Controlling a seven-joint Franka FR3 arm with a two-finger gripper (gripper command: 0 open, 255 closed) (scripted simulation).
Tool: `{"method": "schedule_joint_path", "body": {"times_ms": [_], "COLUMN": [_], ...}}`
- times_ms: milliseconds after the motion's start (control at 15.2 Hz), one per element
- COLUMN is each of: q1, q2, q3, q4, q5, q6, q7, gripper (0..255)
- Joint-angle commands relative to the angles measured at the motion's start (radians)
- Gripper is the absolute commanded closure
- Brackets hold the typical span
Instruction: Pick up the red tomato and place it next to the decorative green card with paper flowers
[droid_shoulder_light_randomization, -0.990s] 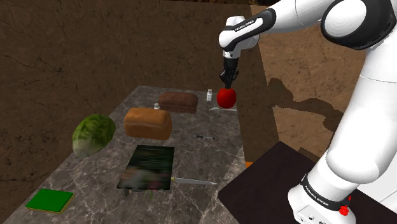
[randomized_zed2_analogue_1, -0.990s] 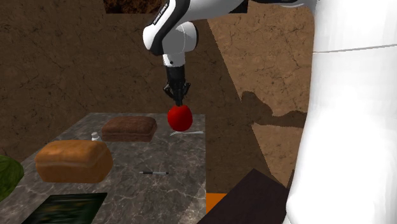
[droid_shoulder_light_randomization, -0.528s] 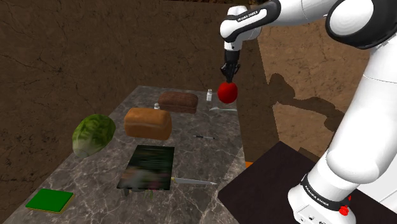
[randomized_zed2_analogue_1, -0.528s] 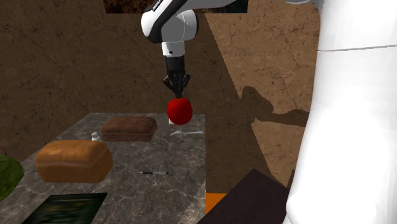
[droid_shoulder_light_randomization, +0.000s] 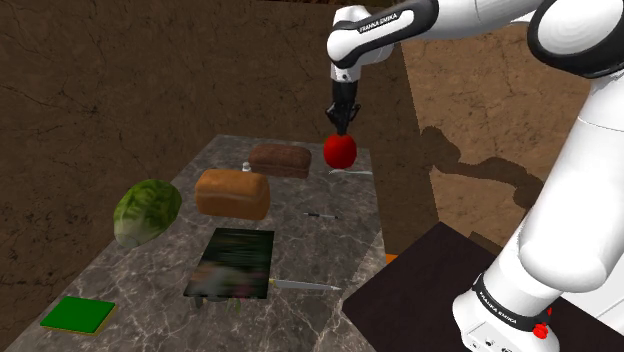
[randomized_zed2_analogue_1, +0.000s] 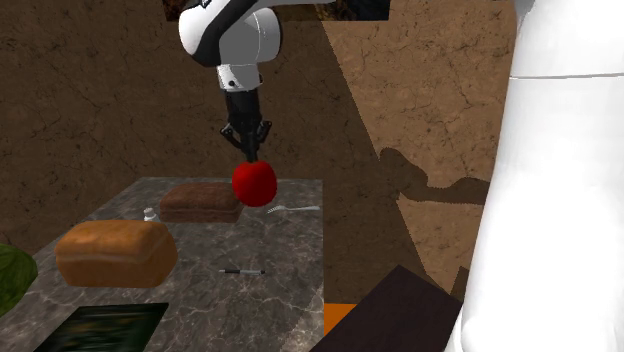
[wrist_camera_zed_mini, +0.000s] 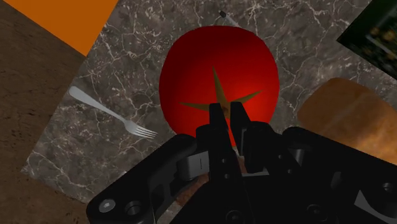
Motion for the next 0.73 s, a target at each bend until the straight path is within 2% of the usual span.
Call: {"method": "schedule_joint_path", "body": {"times_ms": [0, 660], "q1": [0.024, 0.151], "q2": [0.0, 0.046], "q3": [0.019, 0.115], "q4": [0.002, 0.067], "q5": [0.0, 0.0], "q6": [-0.002, -0.022], "q7": [0.044, 0.266], "gripper": [255, 255]}}
